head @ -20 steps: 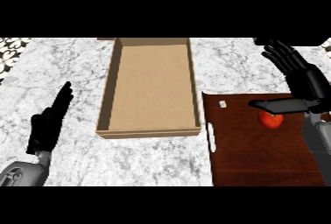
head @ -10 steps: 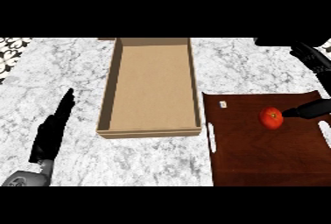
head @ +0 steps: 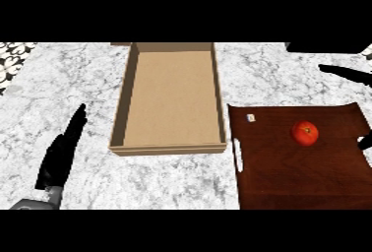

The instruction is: Pick the tomato from the tray and place it in the cardboard box

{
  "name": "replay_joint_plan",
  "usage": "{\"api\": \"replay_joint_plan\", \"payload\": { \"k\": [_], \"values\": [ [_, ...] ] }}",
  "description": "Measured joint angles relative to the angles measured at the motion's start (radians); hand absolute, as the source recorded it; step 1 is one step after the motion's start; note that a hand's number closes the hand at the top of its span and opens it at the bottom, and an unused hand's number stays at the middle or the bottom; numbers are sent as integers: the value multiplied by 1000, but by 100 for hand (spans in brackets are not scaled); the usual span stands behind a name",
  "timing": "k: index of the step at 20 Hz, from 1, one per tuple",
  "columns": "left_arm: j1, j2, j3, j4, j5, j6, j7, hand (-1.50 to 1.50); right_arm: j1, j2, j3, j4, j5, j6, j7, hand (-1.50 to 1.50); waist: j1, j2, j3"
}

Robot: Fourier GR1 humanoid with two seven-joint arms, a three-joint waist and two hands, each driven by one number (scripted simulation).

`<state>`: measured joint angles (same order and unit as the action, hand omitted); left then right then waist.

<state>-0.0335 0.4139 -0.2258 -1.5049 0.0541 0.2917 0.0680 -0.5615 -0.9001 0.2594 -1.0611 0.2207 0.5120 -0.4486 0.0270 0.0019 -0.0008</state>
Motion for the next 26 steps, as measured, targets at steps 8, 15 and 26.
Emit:
{"api": "replay_joint_plan", "payload": {
  "k": [8, 15, 26],
  "values": [
    [17, -17, 33, 6, -24, -7, -3, 0, 34, 18, 57, -113, 124, 84, 104, -150, -23, -3, 0],
    [6, -38, 72, 25, -42, -49, -7, 0, 83, 106, 22, -162, 223, 75, 210, -150, -25, -2, 1],
    [1, -94, 110, 24, -101, -77, 0, 0, 111, 191, -32, -104, 394, 65, 177, -150, -23, -1, 1]
  ]
}}
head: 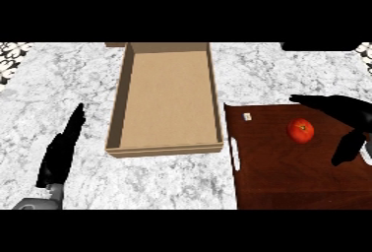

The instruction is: Pick the tomato from the tray and place it in the cardboard box

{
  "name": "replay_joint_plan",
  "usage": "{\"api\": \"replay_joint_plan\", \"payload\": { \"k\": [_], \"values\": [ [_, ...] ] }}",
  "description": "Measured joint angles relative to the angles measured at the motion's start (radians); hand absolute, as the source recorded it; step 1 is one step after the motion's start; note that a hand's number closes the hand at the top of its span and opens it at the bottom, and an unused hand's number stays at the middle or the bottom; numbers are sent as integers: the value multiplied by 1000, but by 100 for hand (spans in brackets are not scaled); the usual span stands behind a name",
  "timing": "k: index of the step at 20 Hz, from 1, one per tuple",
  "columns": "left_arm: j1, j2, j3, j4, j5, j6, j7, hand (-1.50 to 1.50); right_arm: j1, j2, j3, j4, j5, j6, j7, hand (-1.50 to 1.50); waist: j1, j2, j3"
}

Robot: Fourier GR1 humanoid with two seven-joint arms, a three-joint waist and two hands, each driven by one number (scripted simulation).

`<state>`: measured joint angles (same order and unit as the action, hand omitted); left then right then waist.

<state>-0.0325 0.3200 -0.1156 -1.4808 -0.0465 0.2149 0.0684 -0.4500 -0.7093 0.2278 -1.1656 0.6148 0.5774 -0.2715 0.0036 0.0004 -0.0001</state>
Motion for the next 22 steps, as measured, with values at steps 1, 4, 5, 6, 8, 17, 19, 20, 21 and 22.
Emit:
{"api": "replay_joint_plan", "payload": {
  "k": [1, 4, 5, 6, 8, 17, 19, 20, 21, 22],
  "values": [
    [1, -1, 10, 4, -2, -7, -7, 0, 9, 10, -9, -13, 10, 2, 5, -150, -1, 0, 0],
    [30, 6, 34, -37, 1, -36, 1, 0, 15, 27, -30, -6, 44, 9, -7, -150, 1, -1, 0],
    [32, 7, 43, -42, 0, -45, 6, 0, 13, 34, -36, 4, 58, 8, -18, -150, 1, -1, 0],
    [19, -5, 39, -40, -11, -39, 20, 0, 15, 44, -37, 21, 75, -5, -30, -150, 1, 0, 0],
    [6, -12, 45, -41, -24, -44, 35, 0, -5, 54, -48, 56, 101, -12, -55, -150, 2, 0, 1],
    [32, -46, 83, -35, -52, -84, 0, 0, 30, 132, -100, 14, 166, 6, -31, -150, -1, -1, 0],
    [27, -51, 88, -47, -63, -90, 14, 0, 21, 145, -107, 45, 189, -4, -47, -150, 0, -1, 0],
    [18, -58, 87, -43, -71, -89, 21, 0, 29, 153, -108, 52, 200, -14, -53, -150, 0, 0, 0],
    [10, -51, 97, -48, -69, -99, 32, 0, 20, 156, -109, 85, 212, -30, -75, -150, 1, 0, 0],
    [21, -53, 101, -60, -72, -101, 33, 0, 17, 152, -115, 100, 223, -35, -90, -150, 2, 0, 0]
  ]
}}
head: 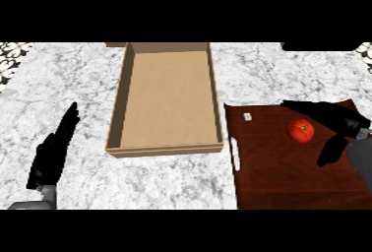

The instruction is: Pick the tomato from the tray and place it in the cardboard box

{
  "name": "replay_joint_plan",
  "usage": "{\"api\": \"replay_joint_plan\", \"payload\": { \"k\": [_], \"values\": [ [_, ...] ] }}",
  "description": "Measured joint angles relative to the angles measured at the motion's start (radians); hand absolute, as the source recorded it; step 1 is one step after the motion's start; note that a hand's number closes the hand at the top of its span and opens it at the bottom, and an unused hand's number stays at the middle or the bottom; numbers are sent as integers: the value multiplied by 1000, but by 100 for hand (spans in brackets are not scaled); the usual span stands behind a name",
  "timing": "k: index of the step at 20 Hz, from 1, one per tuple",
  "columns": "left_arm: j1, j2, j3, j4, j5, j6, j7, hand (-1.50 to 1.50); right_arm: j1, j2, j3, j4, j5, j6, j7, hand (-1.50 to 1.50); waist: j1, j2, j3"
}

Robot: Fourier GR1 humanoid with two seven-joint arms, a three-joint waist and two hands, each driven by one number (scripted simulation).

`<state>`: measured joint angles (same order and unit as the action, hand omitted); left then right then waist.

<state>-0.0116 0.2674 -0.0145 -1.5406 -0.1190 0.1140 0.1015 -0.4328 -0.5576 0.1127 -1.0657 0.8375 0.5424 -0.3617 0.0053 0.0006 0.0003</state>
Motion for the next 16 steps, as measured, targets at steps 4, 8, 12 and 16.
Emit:
{"api": "replay_joint_plan", "payload": {
  "k": [4, 8, 12, 16],
  "values": [
    [-6, -17, 9, -1, -17, -7, 5, 0, -13, 15, -3, 19, 44, -1, -8, -150, -1, 0, 0],
    [36, -38, 9, -31, -31, -11, -12, 0, 4, 40, -6, 8, 68, 13, -7, 150, -1, -1, 0],
    [32, -40, 29, -16, -31, -29, -21, 0, 25, 54, -16, -13, 86, -14, -27, 150, -2, -1, -1],
    [26, -45, 32, -14, -33, -34, -19, 0, 27, 64, -35, 10, 124, -153, -55, 150, -1, -1, -1]
  ]
}}
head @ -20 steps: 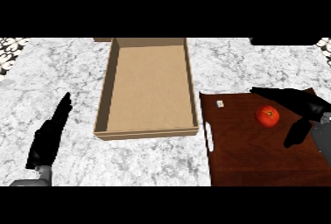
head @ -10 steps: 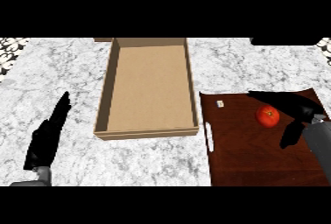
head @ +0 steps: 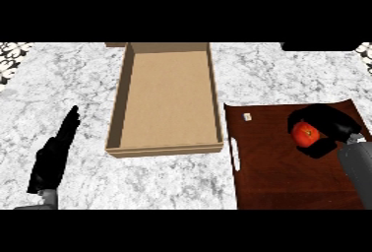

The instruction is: Pick the tomato from the tray and place it in the cardboard box

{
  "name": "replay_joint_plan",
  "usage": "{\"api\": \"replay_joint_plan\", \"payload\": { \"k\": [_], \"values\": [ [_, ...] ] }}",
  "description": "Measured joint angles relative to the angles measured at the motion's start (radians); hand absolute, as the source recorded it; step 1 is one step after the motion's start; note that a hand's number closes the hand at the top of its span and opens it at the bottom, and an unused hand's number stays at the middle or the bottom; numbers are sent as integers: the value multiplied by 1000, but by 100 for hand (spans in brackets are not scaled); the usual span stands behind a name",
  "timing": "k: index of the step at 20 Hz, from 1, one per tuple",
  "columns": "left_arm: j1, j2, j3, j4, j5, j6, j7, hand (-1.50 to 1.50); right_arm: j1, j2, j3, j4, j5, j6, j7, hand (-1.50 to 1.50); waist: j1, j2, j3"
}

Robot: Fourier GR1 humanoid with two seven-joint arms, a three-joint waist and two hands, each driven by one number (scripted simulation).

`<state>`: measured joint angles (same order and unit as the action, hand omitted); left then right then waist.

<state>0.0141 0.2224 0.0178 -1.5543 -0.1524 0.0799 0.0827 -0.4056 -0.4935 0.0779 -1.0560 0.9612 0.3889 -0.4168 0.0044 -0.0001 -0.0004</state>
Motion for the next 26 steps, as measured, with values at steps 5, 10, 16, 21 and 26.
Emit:
{"api": "replay_joint_plan", "payload": {
  "k": [5, 10, 16, 21, 26],
  "values": [
    [-7, -4, 11, 13, -6, 4, 9, 0, 22, 72, -44, -55, 28, -78, 173, 150, -17, -6, -2],
    [19, 4, 35, 17, -5, 18, 13, 0, 92, 194, -120, -115, 81, -180, 542, 150, -66, -31, -11],
    [39, 5, 36, 13, -6, 18, 10, 0, 177, 368, -67, -309, 239, -276, 934, 150, -77, -36, -12],
    [45, 6, 26, -5, -10, 10, 10, 0, 230, 456, 88, -551, 348, -262, 1228, 150, -58, -30, -6],
    [30, -7, 5, -14, -17, 8, 11, 0, 192, 481, 293, -789, 363, -290, 1407, 150, -27, -20, -3]
  ]
}}
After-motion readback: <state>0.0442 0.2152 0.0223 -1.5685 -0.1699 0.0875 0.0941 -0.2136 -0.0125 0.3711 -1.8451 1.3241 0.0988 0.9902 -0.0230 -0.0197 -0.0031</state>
